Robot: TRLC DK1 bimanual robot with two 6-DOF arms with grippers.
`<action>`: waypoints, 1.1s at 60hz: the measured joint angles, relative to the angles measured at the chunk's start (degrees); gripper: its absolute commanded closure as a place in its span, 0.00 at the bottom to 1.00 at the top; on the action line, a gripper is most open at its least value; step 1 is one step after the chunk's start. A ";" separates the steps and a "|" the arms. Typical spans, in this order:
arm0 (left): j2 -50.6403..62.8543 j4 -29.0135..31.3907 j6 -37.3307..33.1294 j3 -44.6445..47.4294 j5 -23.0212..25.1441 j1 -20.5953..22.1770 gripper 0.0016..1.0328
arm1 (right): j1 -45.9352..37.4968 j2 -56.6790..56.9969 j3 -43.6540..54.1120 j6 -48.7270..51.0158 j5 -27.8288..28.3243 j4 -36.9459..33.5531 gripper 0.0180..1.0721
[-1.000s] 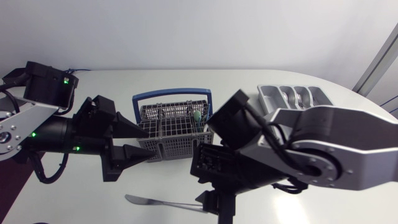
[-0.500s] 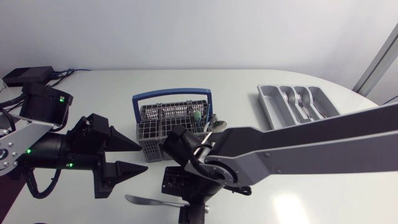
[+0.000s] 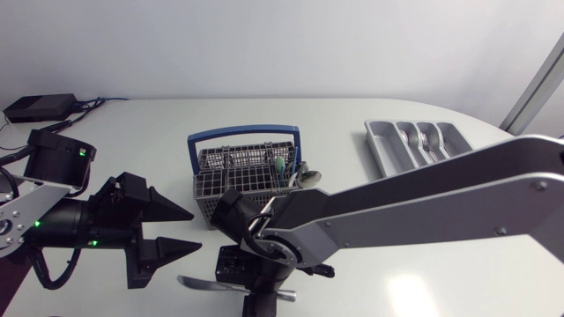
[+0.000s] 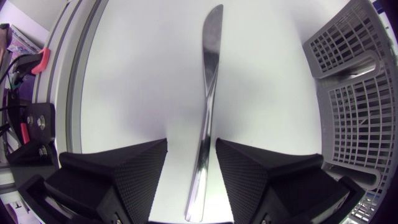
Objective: Unload the cutlery basket into the drawer organizer.
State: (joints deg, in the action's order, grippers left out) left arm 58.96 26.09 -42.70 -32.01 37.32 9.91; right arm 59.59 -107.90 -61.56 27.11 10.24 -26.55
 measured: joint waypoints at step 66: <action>-0.09 0.22 -3.67 3.39 1.68 -1.66 0.28 | -0.02 -2.23 -2.78 1.66 0.46 -0.68 0.94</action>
State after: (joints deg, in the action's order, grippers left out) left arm 58.87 26.30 -46.37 -28.62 39.00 8.25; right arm 59.57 -110.13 -64.34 28.77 10.70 -27.22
